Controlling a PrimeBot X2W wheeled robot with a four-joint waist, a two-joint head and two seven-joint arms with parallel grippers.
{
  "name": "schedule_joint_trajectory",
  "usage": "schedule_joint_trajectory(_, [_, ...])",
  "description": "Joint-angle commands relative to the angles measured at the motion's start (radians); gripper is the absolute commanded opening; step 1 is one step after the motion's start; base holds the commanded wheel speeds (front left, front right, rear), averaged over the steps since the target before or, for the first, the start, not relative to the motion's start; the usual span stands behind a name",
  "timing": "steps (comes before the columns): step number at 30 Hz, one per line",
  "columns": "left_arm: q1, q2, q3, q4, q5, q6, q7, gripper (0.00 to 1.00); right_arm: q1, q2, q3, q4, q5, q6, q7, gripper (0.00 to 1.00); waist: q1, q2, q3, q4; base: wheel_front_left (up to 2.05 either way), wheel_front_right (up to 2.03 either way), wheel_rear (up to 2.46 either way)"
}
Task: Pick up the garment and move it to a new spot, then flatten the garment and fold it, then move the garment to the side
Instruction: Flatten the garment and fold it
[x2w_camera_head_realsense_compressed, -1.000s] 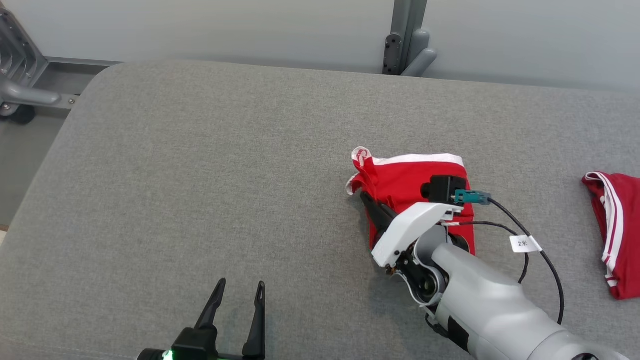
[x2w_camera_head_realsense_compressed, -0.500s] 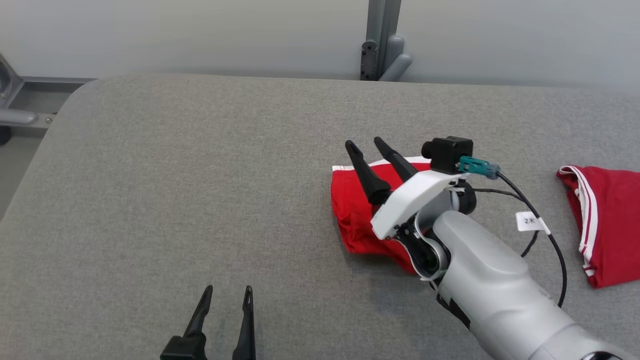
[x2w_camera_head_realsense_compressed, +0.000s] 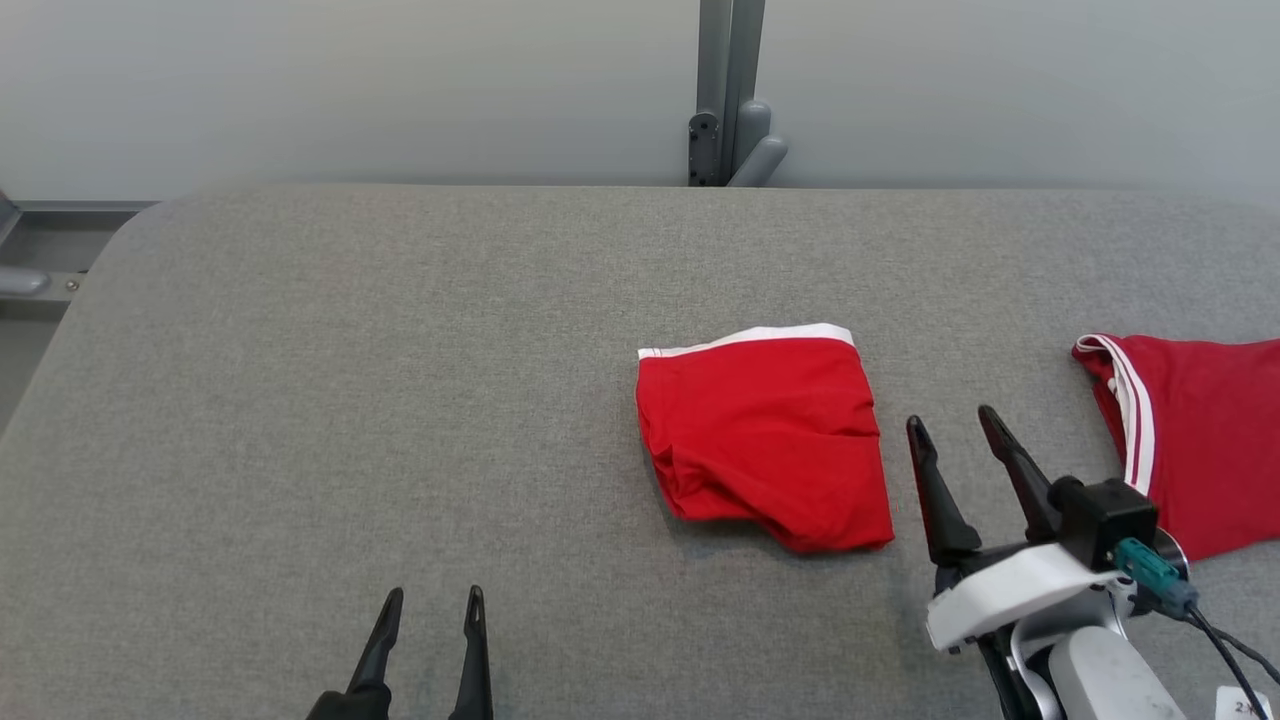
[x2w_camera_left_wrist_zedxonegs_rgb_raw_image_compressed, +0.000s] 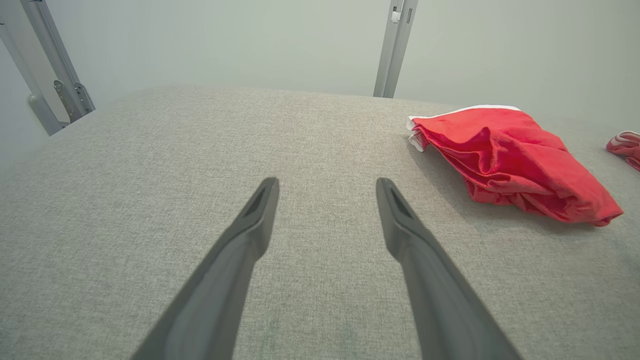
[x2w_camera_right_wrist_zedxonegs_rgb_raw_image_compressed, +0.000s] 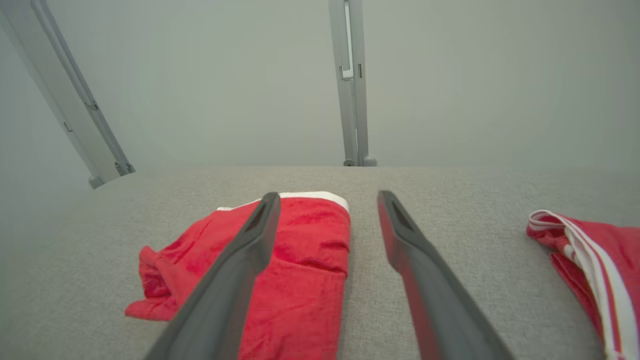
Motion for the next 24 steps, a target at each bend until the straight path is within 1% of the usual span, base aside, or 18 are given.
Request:
schedule_joint_trajectory(1, [0.015,0.002,0.002,-0.006,0.004,0.008,-0.003,1.00,0.023,-0.004,-0.014,-0.006,-0.007,0.000,-0.002,0.47,0.0000,0.0000,-0.002,-0.001,0.00,0.00,0.00])
schedule_joint_trajectory(2, [0.013,0.002,0.002,-0.007,0.005,0.009,-0.003,1.00,0.033,-0.003,-0.026,-0.002,-0.005,0.000,-0.002,0.06,0.0000,0.0000,-0.001,-0.001,0.00,0.00,0.00])
schedule_joint_trajectory(3, [0.011,0.002,0.001,-0.009,0.005,0.009,-0.003,1.00,0.039,-0.006,-0.029,0.008,-0.013,0.000,-0.002,0.00,0.0000,0.0000,-0.001,0.000,0.00,0.00,0.00])
schedule_joint_trajectory(6, [-0.003,0.002,-0.003,-0.013,0.003,0.008,-0.003,1.00,0.030,-0.004,-0.029,0.029,-0.016,0.000,-0.002,0.00,0.0000,0.0000,0.010,0.006,0.00,0.00,0.00])
schedule_joint_trajectory(9, [-0.018,0.002,-0.001,-0.017,0.002,0.003,-0.003,1.00,-0.013,0.003,0.000,0.066,-0.029,0.000,-0.002,0.00,0.0000,0.0000,0.032,0.013,0.00,0.00,0.00])
schedule_joint_trajectory(15, [-0.043,0.002,0.010,-0.010,0.007,-0.020,-0.003,1.00,-0.123,0.022,0.079,0.210,-0.054,0.000,-0.002,0.00,0.0000,0.0000,0.076,0.034,0.00,0.00,0.00])
schedule_joint_trajectory(19, [-0.061,0.002,0.008,-0.005,0.005,-0.025,-0.003,1.00,-0.187,0.026,0.112,0.302,-0.037,0.000,-0.002,0.00,0.0000,0.0000,0.094,0.055,0.00,0.00,0.00])
schedule_joint_trajectory(24, [-0.076,0.002,0.006,0.001,0.000,-0.027,-0.003,1.00,-0.224,0.028,0.198,0.365,0.019,0.000,-0.002,0.00,0.0000,0.0000,0.103,0.081,0.00,0.00,0.00])
